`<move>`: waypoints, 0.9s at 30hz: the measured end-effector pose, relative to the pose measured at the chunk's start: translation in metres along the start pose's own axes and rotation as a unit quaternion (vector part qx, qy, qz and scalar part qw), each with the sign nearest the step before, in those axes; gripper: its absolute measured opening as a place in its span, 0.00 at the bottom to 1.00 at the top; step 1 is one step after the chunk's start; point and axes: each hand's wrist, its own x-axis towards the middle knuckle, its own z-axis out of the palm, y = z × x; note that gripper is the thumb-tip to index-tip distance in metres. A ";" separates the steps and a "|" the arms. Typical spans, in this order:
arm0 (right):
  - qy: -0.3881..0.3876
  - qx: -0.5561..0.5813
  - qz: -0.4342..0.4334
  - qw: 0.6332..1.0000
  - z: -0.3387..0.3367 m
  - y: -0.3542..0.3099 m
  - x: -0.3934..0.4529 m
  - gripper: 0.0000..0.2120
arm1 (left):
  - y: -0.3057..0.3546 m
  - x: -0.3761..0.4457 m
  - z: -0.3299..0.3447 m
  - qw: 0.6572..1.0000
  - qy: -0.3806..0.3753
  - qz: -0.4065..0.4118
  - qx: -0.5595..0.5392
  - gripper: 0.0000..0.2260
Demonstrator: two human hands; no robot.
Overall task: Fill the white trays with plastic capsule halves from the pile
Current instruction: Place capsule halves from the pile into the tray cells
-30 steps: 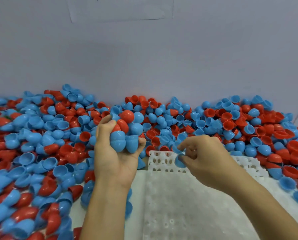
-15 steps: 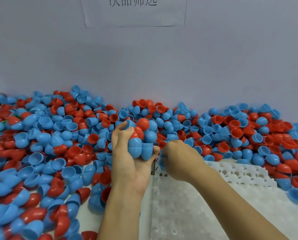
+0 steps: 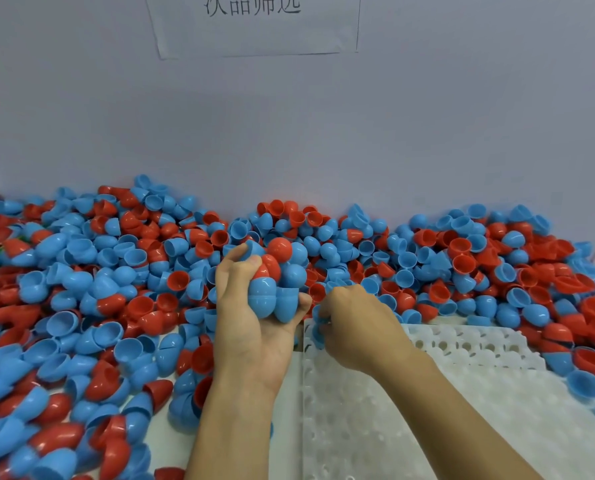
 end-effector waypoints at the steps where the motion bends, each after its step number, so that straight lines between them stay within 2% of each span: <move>1: 0.001 -0.002 -0.001 1.000 -0.001 0.000 0.000 0.04 | -0.001 0.000 0.000 1.000 -0.001 -0.001 0.001 0.05; 5: 0.009 -0.013 -0.004 1.000 -0.008 0.001 -0.001 0.10 | -0.002 0.001 -0.001 1.000 -0.008 -0.002 0.006 0.06; 8: 0.033 0.001 0.001 0.999 -0.015 0.002 -0.003 0.08 | -0.003 0.001 0.000 1.000 -0.013 0.000 0.011 0.12; 11: 0.094 0.070 0.013 0.993 -0.019 0.004 -0.013 0.07 | -0.005 0.000 0.002 1.000 -0.024 -0.004 0.018 0.15; 14: 0.154 0.147 0.021 0.977 -0.015 0.008 -0.035 0.09 | -0.011 -0.001 0.004 0.999 -0.034 -0.019 0.028 0.18; 21: 0.260 0.314 -0.011 0.913 -0.024 0.022 -0.060 0.10 | -0.031 -0.011 0.009 0.997 -0.043 -0.049 0.051 0.13; 23: 0.238 0.346 -0.035 0.907 -0.033 0.022 -0.060 0.08 | -0.035 -0.015 0.009 0.996 -0.037 -0.049 0.067 0.13; 25: 0.172 0.374 -0.063 0.909 -0.036 0.019 -0.061 0.07 | -0.039 -0.019 0.009 0.995 -0.028 -0.042 0.085 0.17; 27: 0.122 0.395 -0.065 0.908 -0.034 0.015 -0.061 0.11 | -0.041 -0.021 0.009 0.993 -0.028 -0.033 0.107 0.22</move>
